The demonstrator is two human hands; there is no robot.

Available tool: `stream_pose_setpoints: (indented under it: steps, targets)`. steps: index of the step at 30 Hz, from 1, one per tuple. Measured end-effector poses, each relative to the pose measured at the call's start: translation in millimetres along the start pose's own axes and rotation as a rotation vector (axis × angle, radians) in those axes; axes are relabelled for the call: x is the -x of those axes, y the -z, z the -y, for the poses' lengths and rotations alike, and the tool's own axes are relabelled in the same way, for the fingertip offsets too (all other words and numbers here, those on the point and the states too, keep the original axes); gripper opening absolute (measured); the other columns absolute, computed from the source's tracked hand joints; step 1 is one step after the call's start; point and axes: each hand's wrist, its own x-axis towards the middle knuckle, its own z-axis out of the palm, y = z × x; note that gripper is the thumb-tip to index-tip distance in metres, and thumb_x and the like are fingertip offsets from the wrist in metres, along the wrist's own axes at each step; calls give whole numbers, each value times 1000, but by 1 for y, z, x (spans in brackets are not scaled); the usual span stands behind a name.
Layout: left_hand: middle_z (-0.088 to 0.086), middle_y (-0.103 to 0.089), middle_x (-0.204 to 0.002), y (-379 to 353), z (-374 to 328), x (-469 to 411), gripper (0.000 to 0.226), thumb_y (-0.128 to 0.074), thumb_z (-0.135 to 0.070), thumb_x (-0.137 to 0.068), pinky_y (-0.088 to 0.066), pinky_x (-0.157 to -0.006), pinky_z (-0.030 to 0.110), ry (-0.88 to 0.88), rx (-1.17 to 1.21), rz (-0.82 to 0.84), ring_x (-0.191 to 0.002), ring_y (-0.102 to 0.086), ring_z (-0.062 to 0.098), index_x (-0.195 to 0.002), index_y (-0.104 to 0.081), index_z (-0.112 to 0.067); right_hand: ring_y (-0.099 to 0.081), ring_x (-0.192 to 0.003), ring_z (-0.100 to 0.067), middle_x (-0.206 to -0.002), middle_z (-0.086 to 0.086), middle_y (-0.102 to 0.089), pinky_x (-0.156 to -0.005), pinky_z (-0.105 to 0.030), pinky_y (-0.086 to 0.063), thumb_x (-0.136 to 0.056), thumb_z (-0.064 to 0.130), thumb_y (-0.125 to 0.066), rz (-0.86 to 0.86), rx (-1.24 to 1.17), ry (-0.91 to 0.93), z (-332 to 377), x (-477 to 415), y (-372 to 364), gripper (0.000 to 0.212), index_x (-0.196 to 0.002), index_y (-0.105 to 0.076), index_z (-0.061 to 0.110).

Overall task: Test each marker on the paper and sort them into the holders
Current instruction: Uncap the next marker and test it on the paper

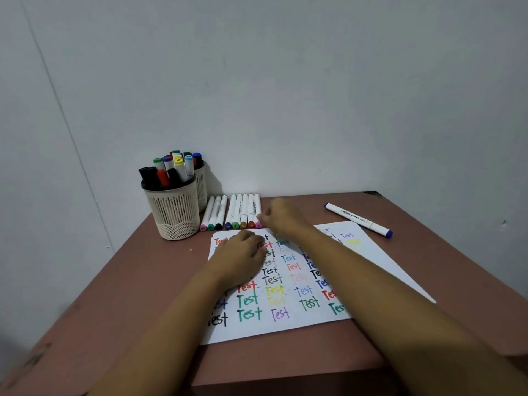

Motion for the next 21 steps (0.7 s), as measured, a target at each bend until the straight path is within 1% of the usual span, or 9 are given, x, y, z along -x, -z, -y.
stream_pose_setpoints:
  steps: [2, 6, 8, 10, 13, 16, 18, 19, 21]
  targets:
    - [1, -42, -140, 0, 0, 0, 38, -35, -34, -99, -31, -106, 37, 2, -6, -5, -127, -40, 21, -132, -48, -20, -48, -62, -18, -64, 0, -49, -56, -27, -32, -91, 23, -60, 3, 6, -6, 6, -1, -10, 25, -70, -56, 10]
    - [3, -42, -140, -1, 0, -1, 38, -35, -34, -99, -31, -106, 41, 3, -4, -10, -126, -41, 23, -132, -48, -20, -49, -76, -22, -89, -11, -60, -64, -28, -34, -91, 18, -61, -31, 69, -2, 8, -3, -18, 12, -87, -57, 8]
    - [3, -42, -140, -1, 1, -1, 39, -35, -34, -99, -31, -106, 42, 1, -6, -16, -126, -42, 23, -132, -47, -20, -50, -76, -23, -94, -13, -62, -64, -28, -35, -91, 15, -59, -69, 98, -10, 8, -5, -22, 9, -89, -59, 6]
    - [3, -43, -139, -1, 2, -2, 39, -35, -34, -99, -31, -106, 42, 0, -10, -13, -126, -42, 22, -132, -48, -20, -50, -74, -23, -86, -11, -58, -60, -28, -36, -92, 12, -57, -90, 109, -21, 6, -6, -25, 9, -89, -60, 4]
    - [2, -43, -138, -2, 2, -2, 38, -34, -34, -99, -31, -106, 41, -2, -11, -12, -125, -42, 22, -131, -48, -20, -49, -72, -23, -79, -6, -50, -50, -26, -31, -91, 7, -53, -112, 86, -49, 6, -6, -26, 20, -72, -47, 9]
    - [1, -43, -139, -3, 3, -1, 38, -34, -35, -99, -31, -106, 40, 0, -6, -18, -125, -42, 21, -130, -49, -20, -44, -60, -20, -64, -2, -44, -46, -26, -26, -90, 9, -54, -162, -81, -145, 2, -5, -25, 27, -65, -43, 10]
    - [0, -44, -138, -2, 3, -1, 38, -32, -36, -99, -31, -106, 40, 1, 6, -28, -125, -42, 20, -129, -50, -21, -39, -51, -17, -58, -4, -43, -45, -28, -25, -88, 14, -54, -227, -209, -210, 0, -1, -18, 26, -64, -50, 7]
    - [0, -44, -138, -2, 3, -2, 38, -32, -36, -99, -31, -106, 39, 3, 18, -36, -125, -42, 20, -128, -50, -21, -44, -51, -20, -59, -8, -49, -46, -29, -31, -88, 16, -55, -271, -272, -231, -1, 2, -13, 24, -68, -58, 2]
    - [1, -46, -137, -2, 3, -3, 38, -32, -35, -100, -33, -103, 34, 7, 49, -68, -125, -42, 19, -128, -51, -20, -62, -69, -31, -76, -19, -66, -61, -36, -46, -88, 17, -58, -375, -419, -274, -6, 8, -1, 25, -84, -71, -5]
